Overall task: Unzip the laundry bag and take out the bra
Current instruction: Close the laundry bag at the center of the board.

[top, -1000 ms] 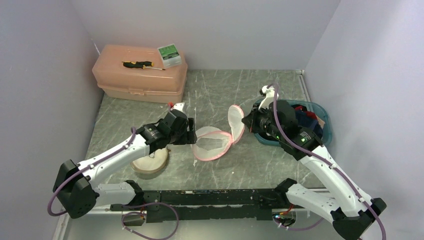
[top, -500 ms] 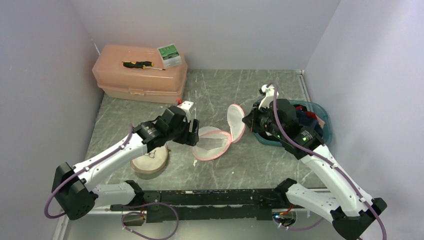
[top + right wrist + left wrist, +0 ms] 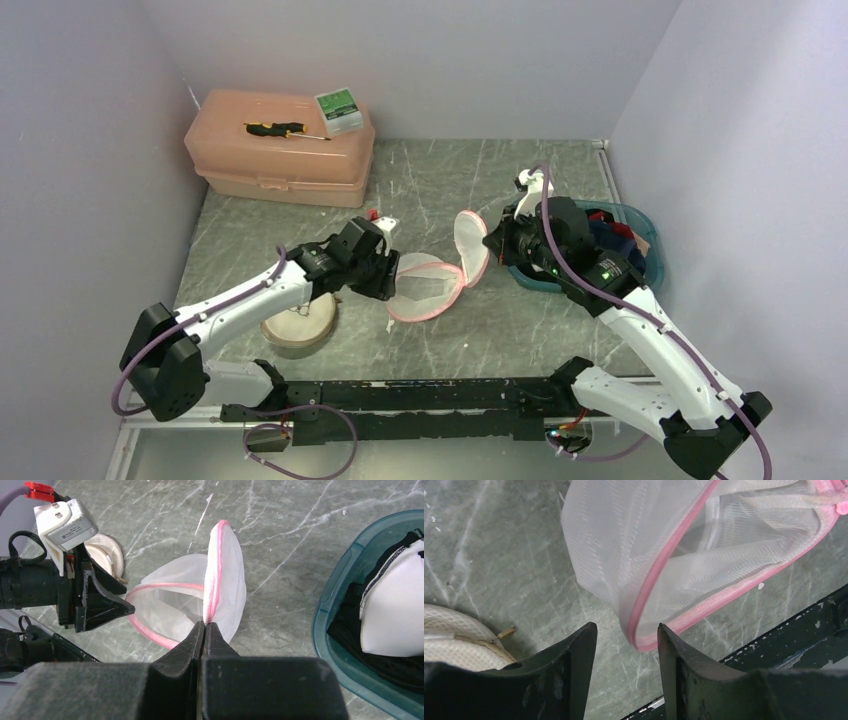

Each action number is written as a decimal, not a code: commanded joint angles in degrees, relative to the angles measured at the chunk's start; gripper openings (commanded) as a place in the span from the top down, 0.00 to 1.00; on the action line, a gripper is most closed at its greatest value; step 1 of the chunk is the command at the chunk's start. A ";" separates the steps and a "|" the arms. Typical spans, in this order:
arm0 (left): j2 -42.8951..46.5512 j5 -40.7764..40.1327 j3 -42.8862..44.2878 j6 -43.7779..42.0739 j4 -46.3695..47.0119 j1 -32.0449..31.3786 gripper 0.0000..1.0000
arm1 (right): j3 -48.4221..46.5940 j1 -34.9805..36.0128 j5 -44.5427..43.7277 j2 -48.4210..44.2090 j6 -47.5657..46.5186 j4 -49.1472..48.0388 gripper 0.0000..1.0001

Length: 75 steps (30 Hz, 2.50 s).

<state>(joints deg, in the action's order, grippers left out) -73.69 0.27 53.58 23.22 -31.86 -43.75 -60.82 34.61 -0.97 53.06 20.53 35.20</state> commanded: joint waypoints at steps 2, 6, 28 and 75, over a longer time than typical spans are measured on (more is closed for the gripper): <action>-0.66 4.03 -0.76 0.07 3.72 -0.26 0.47 | -2.58 0.27 0.37 -0.60 -0.74 -0.54 1.00; -2.10 3.97 -0.75 0.59 3.90 -0.28 0.77 | -2.76 0.27 0.58 -0.51 -0.43 -0.66 1.00; -0.47 9.41 5.21 25.98 4.43 9.31 0.97 | -9.47 7.82 -14.85 3.00 -5.11 0.66 1.00; 6.36 13.62 -5.80 28.54 17.84 11.42 0.86 | -4.31 18.08 -26.50 1.13 -5.49 -1.81 1.00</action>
<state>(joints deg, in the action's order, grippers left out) -69.84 14.17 44.84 52.21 -15.64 -32.53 -65.08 52.56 -27.99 55.09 14.79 36.60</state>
